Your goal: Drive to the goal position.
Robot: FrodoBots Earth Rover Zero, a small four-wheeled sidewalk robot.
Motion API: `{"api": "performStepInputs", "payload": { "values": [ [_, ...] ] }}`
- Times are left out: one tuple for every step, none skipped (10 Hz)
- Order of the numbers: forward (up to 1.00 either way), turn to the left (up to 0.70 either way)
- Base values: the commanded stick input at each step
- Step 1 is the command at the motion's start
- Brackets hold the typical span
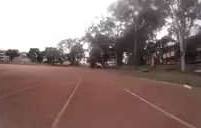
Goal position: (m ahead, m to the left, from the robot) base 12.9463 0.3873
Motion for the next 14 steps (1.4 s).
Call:
{"api": "performStepInputs", "payload": {
  "values": [
    [0.50,0.00],
    [0.50,0.00],
    [0.50,0.00],
    [0.50,0.00],
    [0.50,0.00],
    [0.50,0.00],
    [0.50,0.00],
    [0.50,0.00],
    [0.50,0.00],
    [0.50,0.00],
    [0.50,0.00],
    [0.50,0.00],
    [0.50,0.00],
    [0.50,0.00]
  ]
}}
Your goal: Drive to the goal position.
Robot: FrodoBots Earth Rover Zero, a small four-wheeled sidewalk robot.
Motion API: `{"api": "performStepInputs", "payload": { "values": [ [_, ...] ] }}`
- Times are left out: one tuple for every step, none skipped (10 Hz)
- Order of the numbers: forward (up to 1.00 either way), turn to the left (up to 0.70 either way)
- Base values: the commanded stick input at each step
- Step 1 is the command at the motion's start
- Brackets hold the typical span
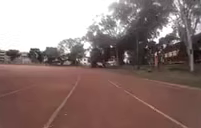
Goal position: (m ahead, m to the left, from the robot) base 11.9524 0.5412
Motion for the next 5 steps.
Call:
{"api": "performStepInputs", "payload": {
  "values": [
    [0.50,0.00],
    [0.50,0.00],
    [0.50,0.00],
    [0.50,0.00],
    [0.50,0.00]
  ]
}}
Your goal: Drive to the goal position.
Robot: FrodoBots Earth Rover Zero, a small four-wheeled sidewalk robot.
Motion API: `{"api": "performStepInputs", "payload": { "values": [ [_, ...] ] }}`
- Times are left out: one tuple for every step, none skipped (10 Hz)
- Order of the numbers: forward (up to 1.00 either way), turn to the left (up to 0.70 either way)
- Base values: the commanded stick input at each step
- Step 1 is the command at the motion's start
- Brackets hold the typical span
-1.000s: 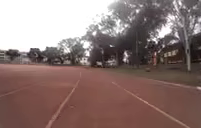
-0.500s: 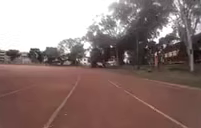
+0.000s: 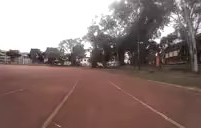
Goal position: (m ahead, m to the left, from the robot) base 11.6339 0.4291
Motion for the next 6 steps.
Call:
{"api": "performStepInputs", "payload": {
  "values": [
    [0.50,0.00],
    [0.50,0.00],
    [0.50,0.00],
    [0.50,0.00],
    [0.50,0.00],
    [0.50,0.00]
  ]
}}
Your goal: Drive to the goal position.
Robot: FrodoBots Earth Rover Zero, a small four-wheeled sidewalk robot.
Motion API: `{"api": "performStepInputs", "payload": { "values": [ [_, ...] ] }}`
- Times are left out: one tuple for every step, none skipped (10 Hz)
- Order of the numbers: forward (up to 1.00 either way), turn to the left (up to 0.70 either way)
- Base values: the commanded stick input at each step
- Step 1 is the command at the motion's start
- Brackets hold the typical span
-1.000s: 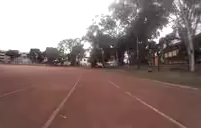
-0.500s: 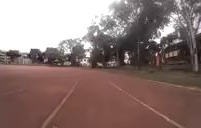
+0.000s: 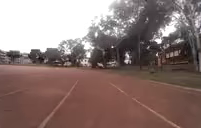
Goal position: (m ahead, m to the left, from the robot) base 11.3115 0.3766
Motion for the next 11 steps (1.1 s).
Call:
{"api": "performStepInputs", "payload": {
  "values": [
    [0.50,0.00],
    [0.50,0.00],
    [0.50,0.00],
    [0.50,0.00],
    [0.50,0.00],
    [0.50,0.00],
    [0.50,0.00],
    [0.50,0.00],
    [0.50,0.00],
    [0.50,0.00],
    [0.50,0.00]
  ]
}}
